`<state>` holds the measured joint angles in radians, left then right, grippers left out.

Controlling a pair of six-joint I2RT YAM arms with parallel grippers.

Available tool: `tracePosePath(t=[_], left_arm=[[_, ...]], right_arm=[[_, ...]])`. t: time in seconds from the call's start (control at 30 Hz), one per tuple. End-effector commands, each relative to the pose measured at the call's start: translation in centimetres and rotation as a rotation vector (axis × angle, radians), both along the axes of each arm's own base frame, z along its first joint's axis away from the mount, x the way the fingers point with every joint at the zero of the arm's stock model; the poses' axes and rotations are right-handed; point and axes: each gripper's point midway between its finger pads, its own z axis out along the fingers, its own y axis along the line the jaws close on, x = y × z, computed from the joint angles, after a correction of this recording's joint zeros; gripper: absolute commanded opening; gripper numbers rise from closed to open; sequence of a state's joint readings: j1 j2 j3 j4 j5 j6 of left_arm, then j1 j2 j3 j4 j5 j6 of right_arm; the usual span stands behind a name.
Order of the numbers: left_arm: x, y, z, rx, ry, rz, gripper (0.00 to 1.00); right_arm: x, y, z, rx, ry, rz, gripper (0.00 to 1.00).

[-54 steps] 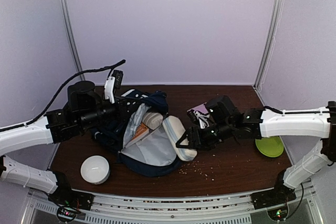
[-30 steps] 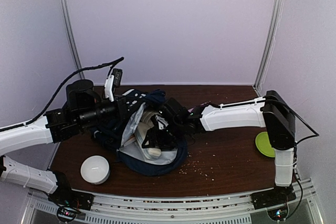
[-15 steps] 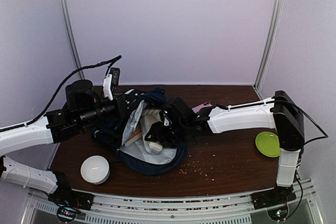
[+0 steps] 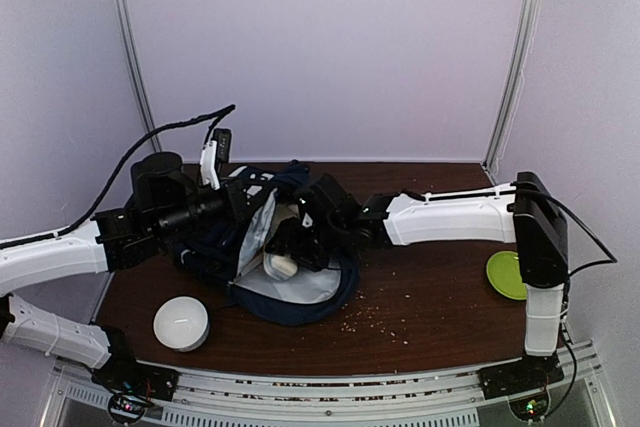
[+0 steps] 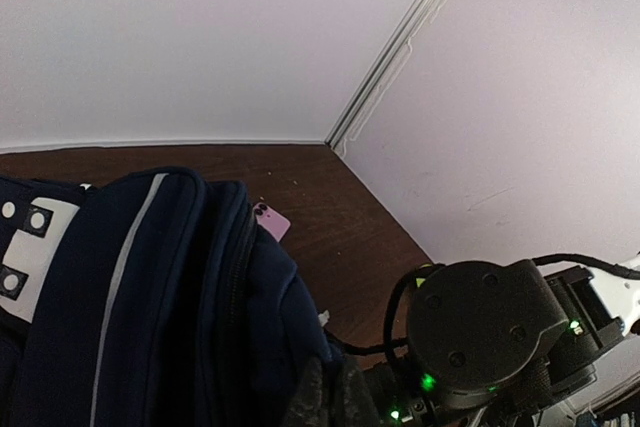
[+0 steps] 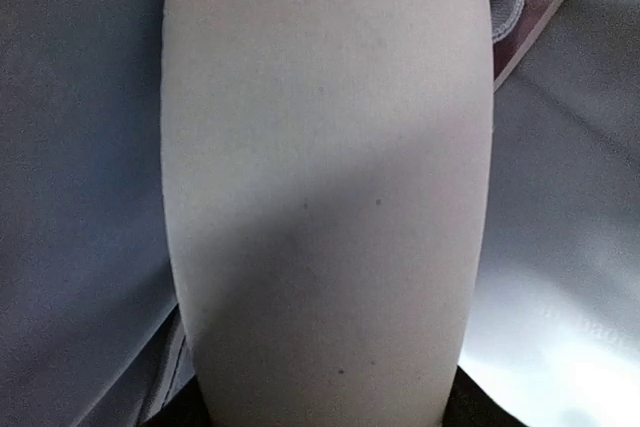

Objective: Pack the student bag
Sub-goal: Place the stationery in the student bag.

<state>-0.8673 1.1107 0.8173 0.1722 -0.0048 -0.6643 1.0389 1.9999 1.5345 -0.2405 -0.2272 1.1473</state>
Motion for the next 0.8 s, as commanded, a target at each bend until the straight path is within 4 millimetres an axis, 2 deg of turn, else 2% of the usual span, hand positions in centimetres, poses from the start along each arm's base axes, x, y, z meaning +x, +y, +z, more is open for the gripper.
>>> tracePosePath(t=[0.0, 0.13, 0.3, 0.37, 0.47, 0.53, 0.67, 0.77], left_arm=[[-1.5, 0.5, 8.9, -0.217, -0.174, -0.049, 0.00], [-1.8, 0.2, 9.2, -0.245, -0.171, -0.072, 0.00], [-1.8, -0.4, 9.6, -0.243, -0.176, -0.093, 0.00], [-1.8, -0.2, 9.9, -0.243, -0.184, -0.085, 0.00], [-1.8, 0.0, 10.2, -0.235, -0.194, -0.078, 0.00], [-1.9, 0.1, 10.4, -0.238, -0.199, -0.078, 0.00], [-2.1, -0.3, 10.7, -0.255, -0.196, -0.102, 0.00], [-2.4, -0.7, 11.0, -0.272, -0.186, -0.129, 0.00]], right_arm=[[-0.1, 2.6, 1.8, 0.025, -0.084, 0.082, 0.58], [-0.2, 3.6, 0.2, 0.018, -0.059, 0.093, 0.58], [-0.3, 4.8, 0.2, -0.012, -0.084, 0.145, 0.57], [-0.4, 4.2, 0.5, -0.029, -0.106, 0.154, 0.57], [-0.6, 3.2, 2.1, -0.017, -0.168, 0.165, 0.57], [-1.0, 3.3, 2.6, -0.026, -0.187, 0.215, 0.57], [-1.4, 4.5, 1.6, -0.051, -0.167, 0.289, 0.58], [-0.6, 5.0, 0.3, -0.075, -0.184, 0.276, 0.58]])
